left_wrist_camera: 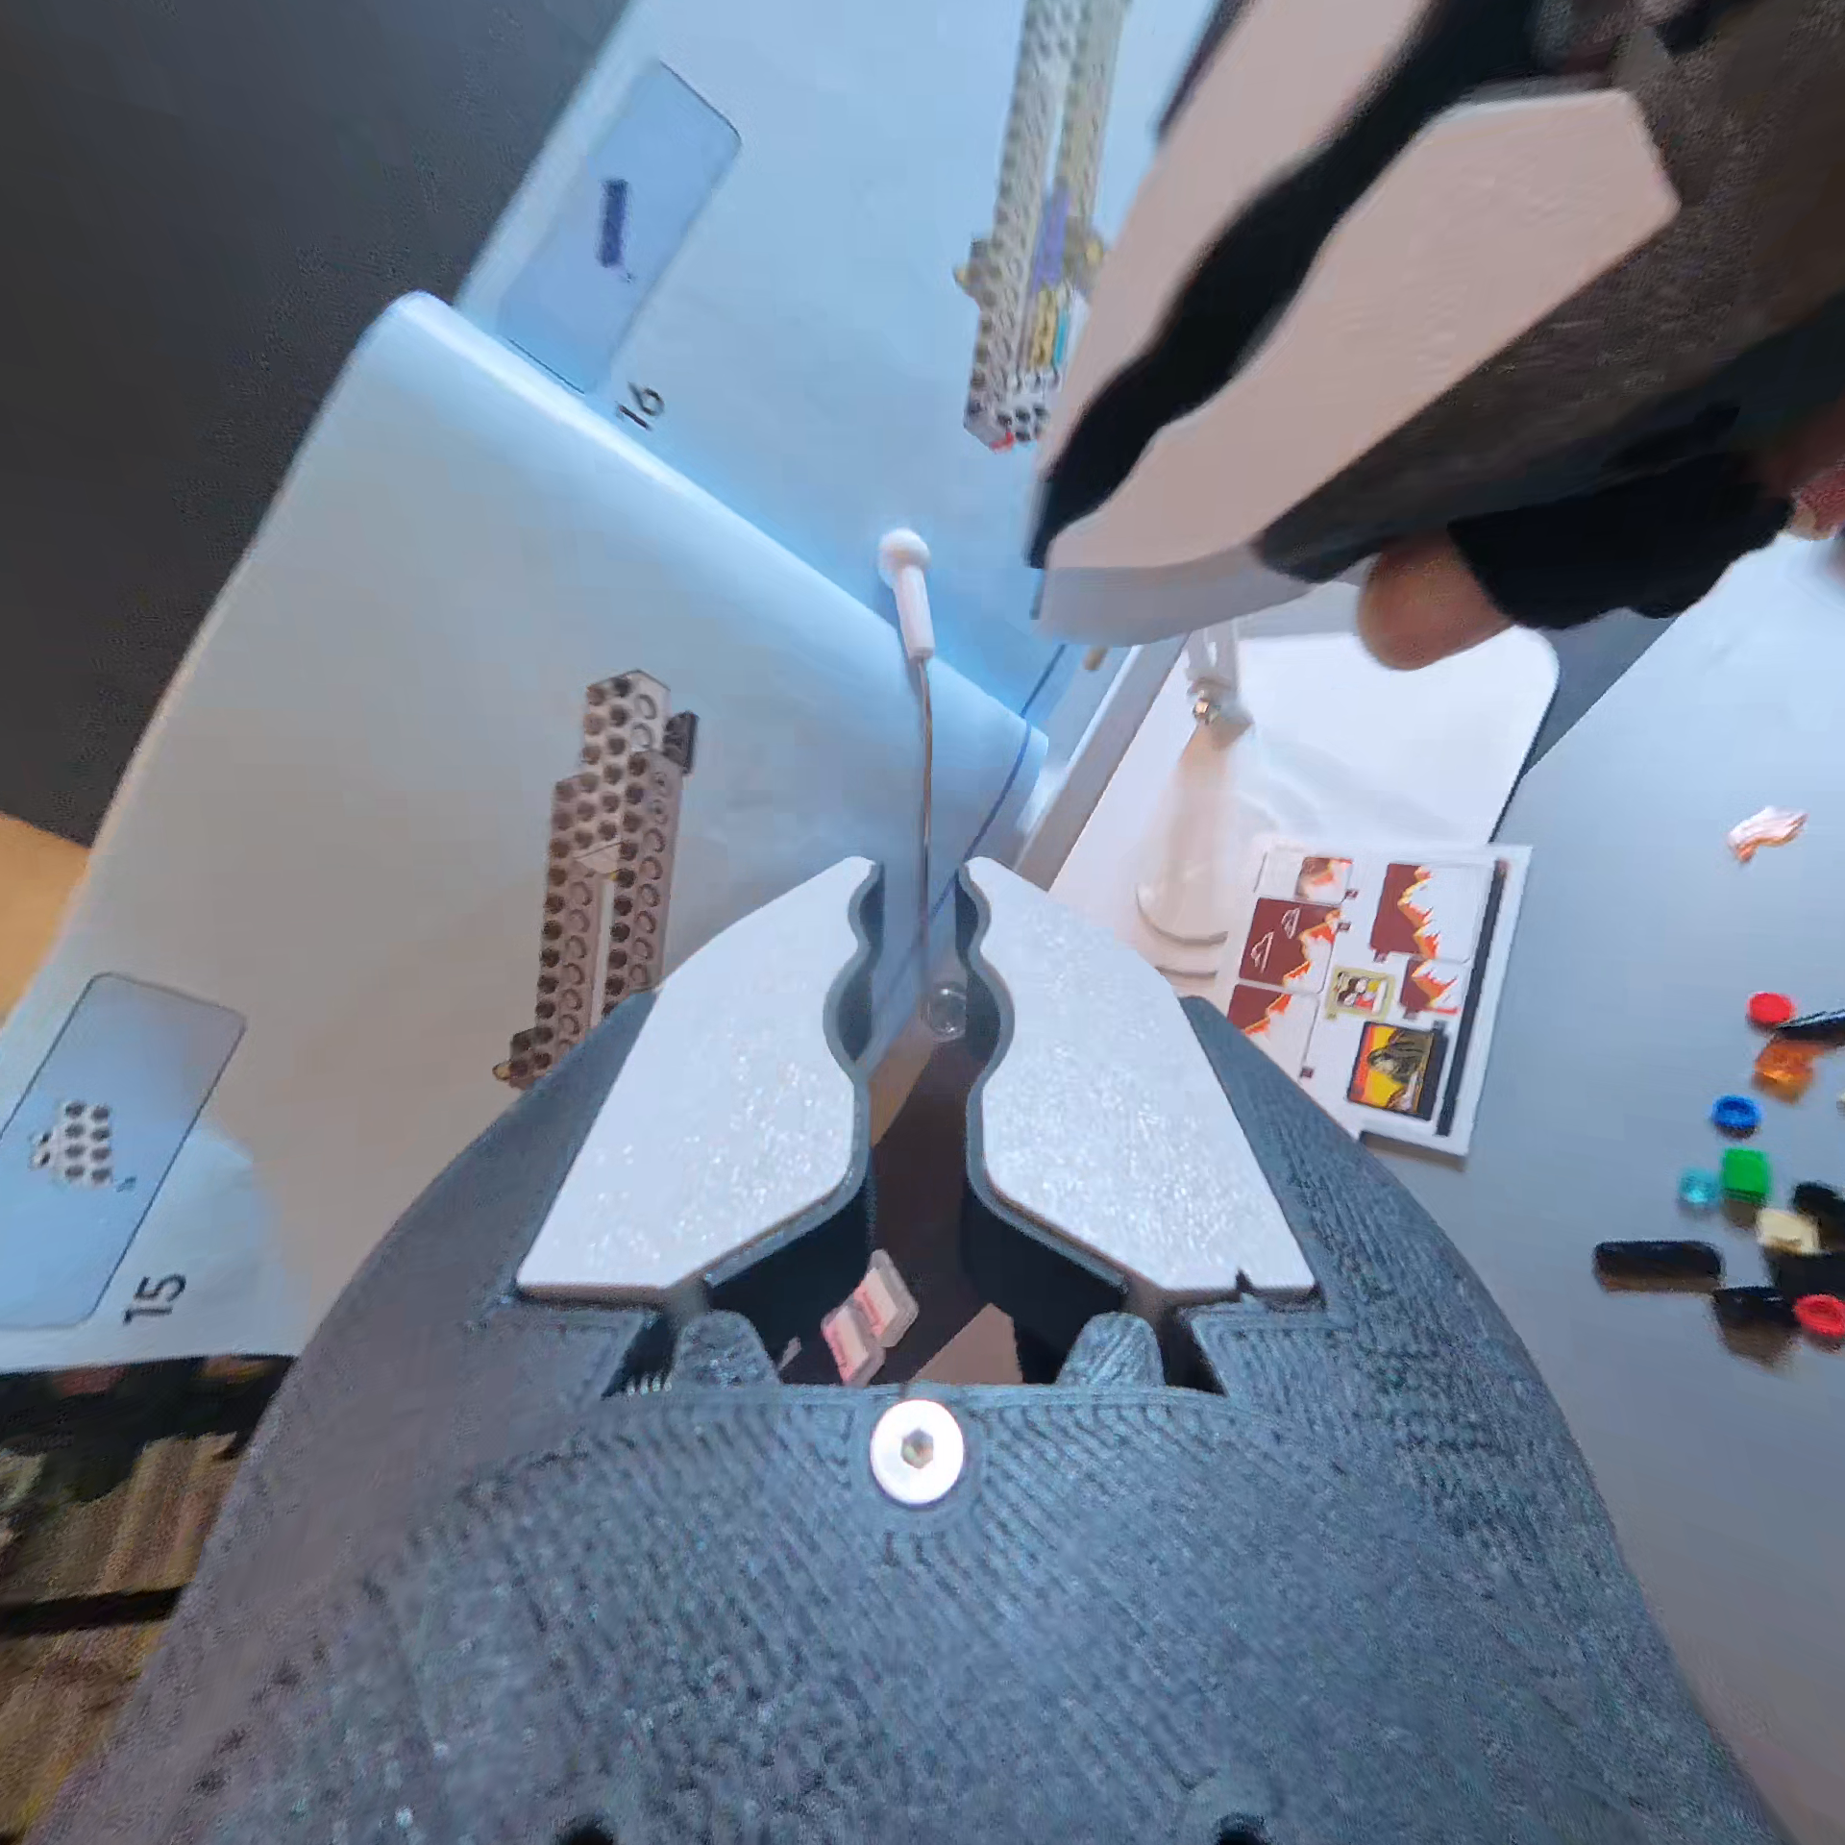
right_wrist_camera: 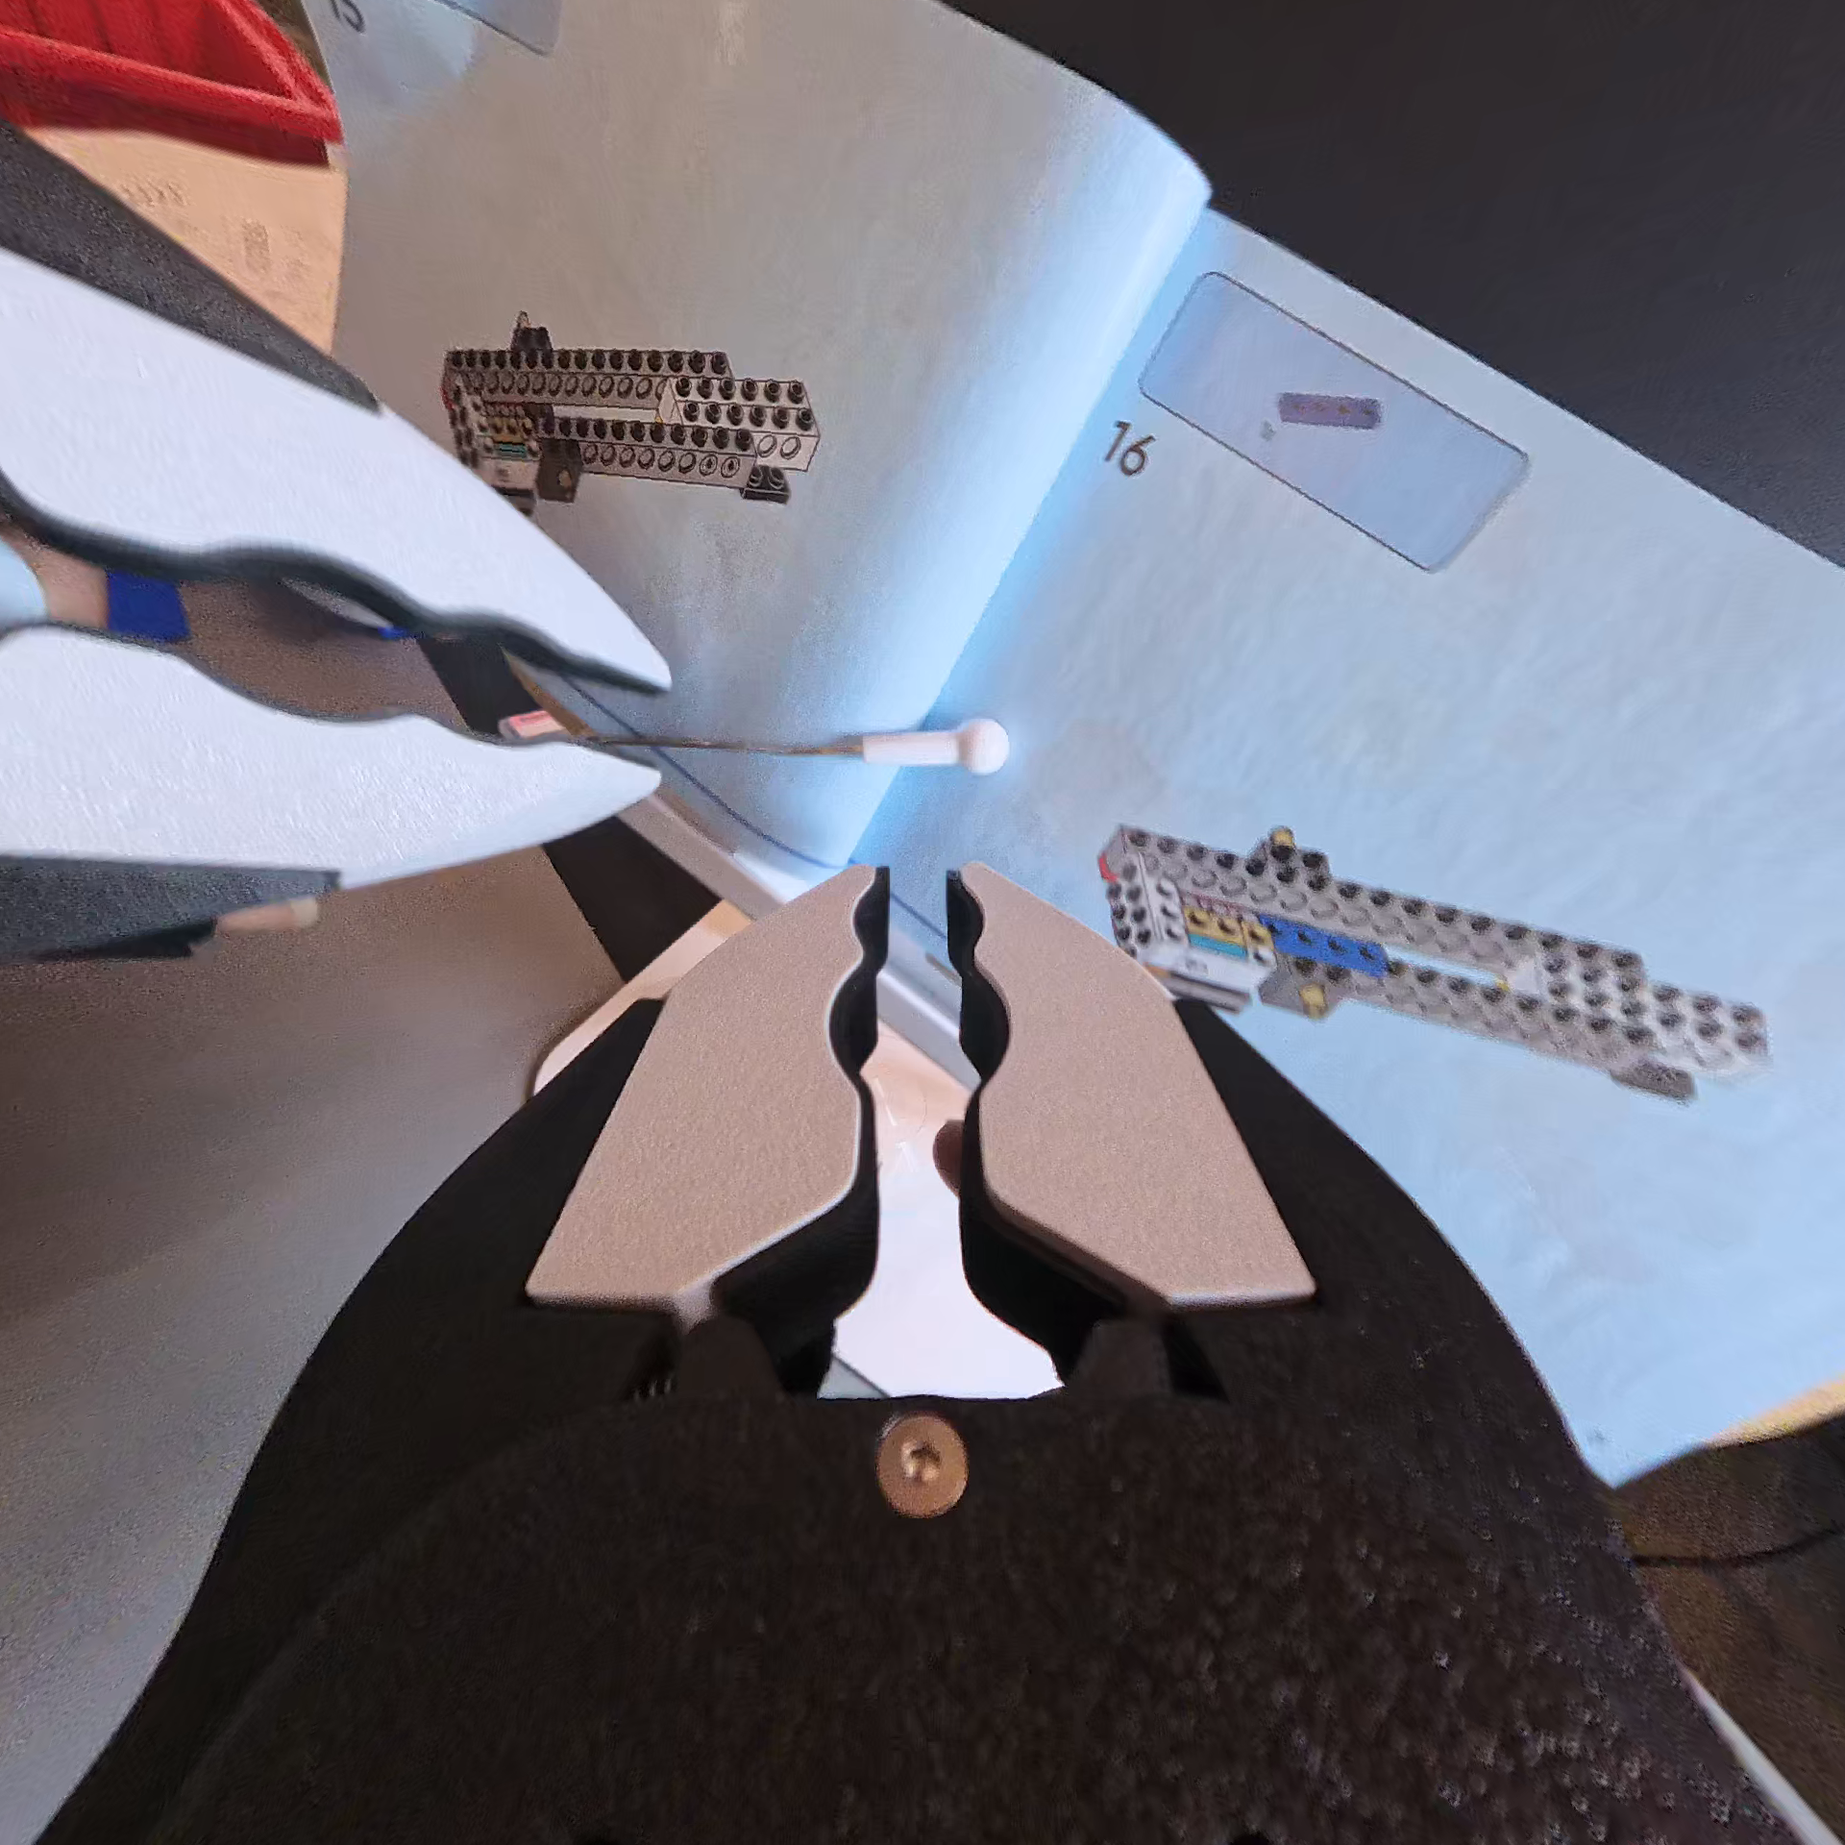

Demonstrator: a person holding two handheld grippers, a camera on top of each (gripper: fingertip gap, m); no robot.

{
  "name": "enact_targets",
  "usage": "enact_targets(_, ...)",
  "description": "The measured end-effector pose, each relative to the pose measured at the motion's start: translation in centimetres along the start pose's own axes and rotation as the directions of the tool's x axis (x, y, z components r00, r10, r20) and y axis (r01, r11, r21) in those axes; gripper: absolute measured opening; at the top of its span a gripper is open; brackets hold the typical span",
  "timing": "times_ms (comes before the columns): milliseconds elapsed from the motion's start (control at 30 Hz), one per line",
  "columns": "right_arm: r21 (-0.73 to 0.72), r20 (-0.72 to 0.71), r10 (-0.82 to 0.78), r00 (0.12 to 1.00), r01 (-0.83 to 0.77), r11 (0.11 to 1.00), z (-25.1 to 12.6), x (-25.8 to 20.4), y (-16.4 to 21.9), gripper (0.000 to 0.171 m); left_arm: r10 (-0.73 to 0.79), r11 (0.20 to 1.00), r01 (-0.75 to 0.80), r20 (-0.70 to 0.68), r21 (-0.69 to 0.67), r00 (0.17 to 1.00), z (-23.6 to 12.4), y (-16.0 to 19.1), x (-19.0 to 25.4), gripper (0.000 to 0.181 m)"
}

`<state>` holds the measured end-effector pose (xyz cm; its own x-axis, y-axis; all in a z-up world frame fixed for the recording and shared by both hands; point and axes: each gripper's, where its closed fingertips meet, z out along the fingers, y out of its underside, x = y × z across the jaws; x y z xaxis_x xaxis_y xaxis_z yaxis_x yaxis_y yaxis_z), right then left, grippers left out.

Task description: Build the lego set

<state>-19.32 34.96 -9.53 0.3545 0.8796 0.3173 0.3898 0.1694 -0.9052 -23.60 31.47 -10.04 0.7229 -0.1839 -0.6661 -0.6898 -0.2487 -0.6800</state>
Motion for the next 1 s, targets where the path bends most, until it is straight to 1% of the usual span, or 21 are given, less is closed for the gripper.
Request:
enact_targets(67,0.049,-0.019,0.019,1.0,-0.018,0.999,-2.4,0.3,0.3,0.014,-0.112,0.989,0.114,-0.033,0.095,0.993,-1.9,-1.3,0.0,0.019)
enact_targets(167,0.107,-0.073,0.038,0.997,-0.03,0.994,-7.1,0.4,1.5,0.02,-0.256,0.934,0.265,-0.067,0.239,0.964,-6.2,-2.4,-0.4,0.021)
enact_targets(233,0.124,-0.091,0.072,0.993,-0.06,0.99,-10.4,-0.2,2.7,0.026,-0.345,0.882,0.358,-0.1,0.305,0.933,-9.3,-2.1,-0.6,0.02)
enact_targets(300,0.121,-0.112,0.09,0.99,-0.076,0.99,-13.7,-1.2,4.1,0.037,-0.412,0.835,0.429,-0.127,0.344,0.902,-12.4,-1.2,-0.9,0.021)
enact_targets(333,0.119,-0.121,0.097,0.988,-0.082,0.99,-15.4,-1.8,4.7,0.04,-0.43,0.821,0.447,-0.132,0.356,0.893,-14.1,-0.6,-1.0,0.021)
enact_targets(400,0.106,-0.115,0.113,0.987,-0.101,0.989,-18.7,-3.5,5.9,0.044,-0.435,0.822,0.446,-0.117,0.354,0.893,-17.3,1.1,-1.2,0.023)
enact_targets(500,0.071,-0.087,0.124,0.988,-0.118,0.99,-23.7,-6.3,7.4,0.041,-0.428,0.85,0.407,-0.013,0.335,0.904,-22.4,5.1,-3.1,0.02)
enact_targets(567,0.043,-0.095,0.123,0.988,-0.119,0.992,-26.7,-7.6,8.3,0.037,-0.462,0.849,0.413,0.086,0.33,0.882,-26.0,8.8,-6.1,0.014)
enact_targets(633,0.049,-0.129,0.139,0.982,-0.134,0.99,-29.4,-8.3,8.9,0.034,-0.497,0.855,0.45,0.165,0.257,0.852,-28.8,13.6,-9.2,0.013)
enact_targets(667,0.045,-0.158,0.149,0.976,-0.144,0.989,-30.5,-8.4,9.5,0.035,-0.511,0.857,0.48,0.189,0.187,0.839,-29.6,16.2,-10.2,0.015)
enact_targets(733,0.059,-0.213,0.19,0.958,-0.182,0.982,-32.0,-8.5,10.5,0.039,-0.519,0.85,0.524,0.227,0.042,0.824,-30.4,21.1,-11.8,0.025)
enact_targets(767,0.087,-0.221,0.228,0.948,-0.214,0.973,-32.5,-8.6,10.9,0.038,-0.503,0.851,0.524,0.224,-0.039,0.834,-30.4,23.1,-11.9,0.026)
enact_targets(833,0.128,-0.226,0.288,0.931,-0.265,0.956,-32.9,-8.7,12.0,0.035,-0.455,0.853,0.481,0.159,-0.206,0.876,-29.4,26.1,-11.0,0.027)
enact_targets(900,0.177,-0.219,0.336,0.916,-0.301,0.937,-32.7,-8.8,12.8,0.031,-0.435,0.843,0.427,0.052,-0.327,0.899,-27.9,27.6,-9.5,0.024)
enact_targets(967,0.187,-0.211,0.341,0.916,-0.305,0.934,-32.3,-9.0,13.6,0.03,-0.413,0.818,0.337,-0.07,-0.467,0.908,-26.3,29.2,-7.7,0.024)
enact_targets(1000,0.176,-0.222,0.33,0.917,-0.296,0.939,-32.2,-9.0,14.0,0.029,-0.392,0.813,0.286,-0.115,-0.507,0.913,-25.5,29.9,-7.2,0.022)
